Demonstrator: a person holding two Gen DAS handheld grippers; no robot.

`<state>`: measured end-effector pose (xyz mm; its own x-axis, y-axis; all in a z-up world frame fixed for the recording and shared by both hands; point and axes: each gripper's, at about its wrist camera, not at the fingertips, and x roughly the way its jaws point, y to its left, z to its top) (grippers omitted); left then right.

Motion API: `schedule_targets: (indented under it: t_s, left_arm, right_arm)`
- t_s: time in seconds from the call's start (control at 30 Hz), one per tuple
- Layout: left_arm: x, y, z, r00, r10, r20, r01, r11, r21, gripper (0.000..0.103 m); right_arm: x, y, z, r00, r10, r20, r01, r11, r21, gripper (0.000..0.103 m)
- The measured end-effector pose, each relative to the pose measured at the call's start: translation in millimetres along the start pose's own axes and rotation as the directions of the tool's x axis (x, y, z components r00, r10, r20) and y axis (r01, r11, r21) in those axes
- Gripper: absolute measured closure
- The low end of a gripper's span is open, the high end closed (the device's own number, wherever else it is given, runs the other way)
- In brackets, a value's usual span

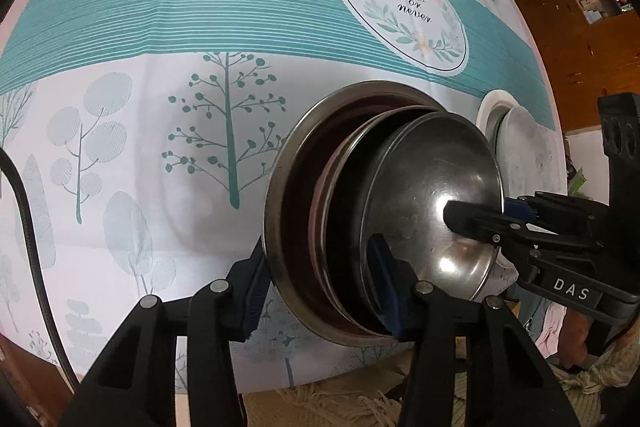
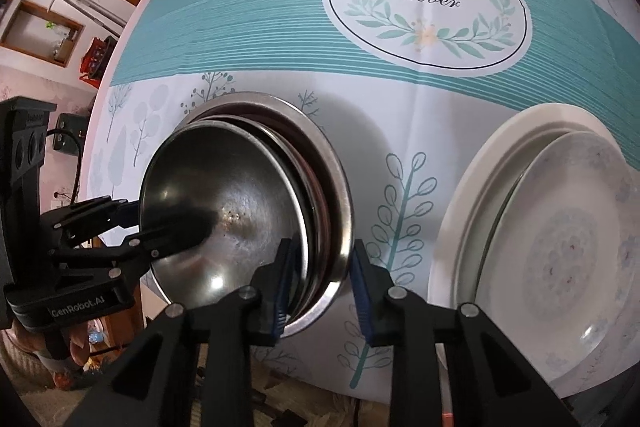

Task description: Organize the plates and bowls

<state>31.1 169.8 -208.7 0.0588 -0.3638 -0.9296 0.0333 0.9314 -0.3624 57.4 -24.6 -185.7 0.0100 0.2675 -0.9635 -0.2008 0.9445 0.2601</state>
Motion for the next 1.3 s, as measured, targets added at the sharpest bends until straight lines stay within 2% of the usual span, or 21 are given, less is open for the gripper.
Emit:
schedule_targets:
  t_s: [0.4, 0.63, 0.77, 1.0, 1.3]
  left_arm:
    - [-13.4, -33.4, 1.7, 1.000, 0.012, 0.015, -0.012, 0.999, 0.037, 0.058]
    - [-25.6, -80.0, 6.1, 0.998, -0.037, 0.040, 0.034, 0.997, 0.075, 0.058]
    - [-26.6, -117.6, 9.6, 0.997, -0.053, 0.062, 0.044, 0.991, 0.128, 0.057]
    - [-3.9, -176.0, 16.9, 0.996, -0.077, 0.033, 0.069, 0.978, 0.194, 0.057]
    - [44.0, -217.1, 22.6, 0.998, -0.058, -0.037, 0.065, 0.975, 0.214, 0.057]
  right_arm:
    - [-30.5, -11.0, -10.1, 0.998, -0.013, 0.062, 0.012, 1.000, 0.005, 0.077]
    - [-65.2, -42.3, -29.6, 0.992, -0.018, 0.128, 0.011, 0.998, 0.055, 0.077]
    - [-87.8, -67.3, -42.5, 0.985, -0.033, 0.167, 0.018, 0.996, 0.093, 0.077]
    - [-113.8, -119.5, -58.3, 0.973, -0.098, 0.209, 0.065, 0.985, 0.157, 0.077]
    - [-105.0, -177.5, -67.2, 0.977, -0.138, 0.165, 0.100, 0.971, 0.218, 0.077]
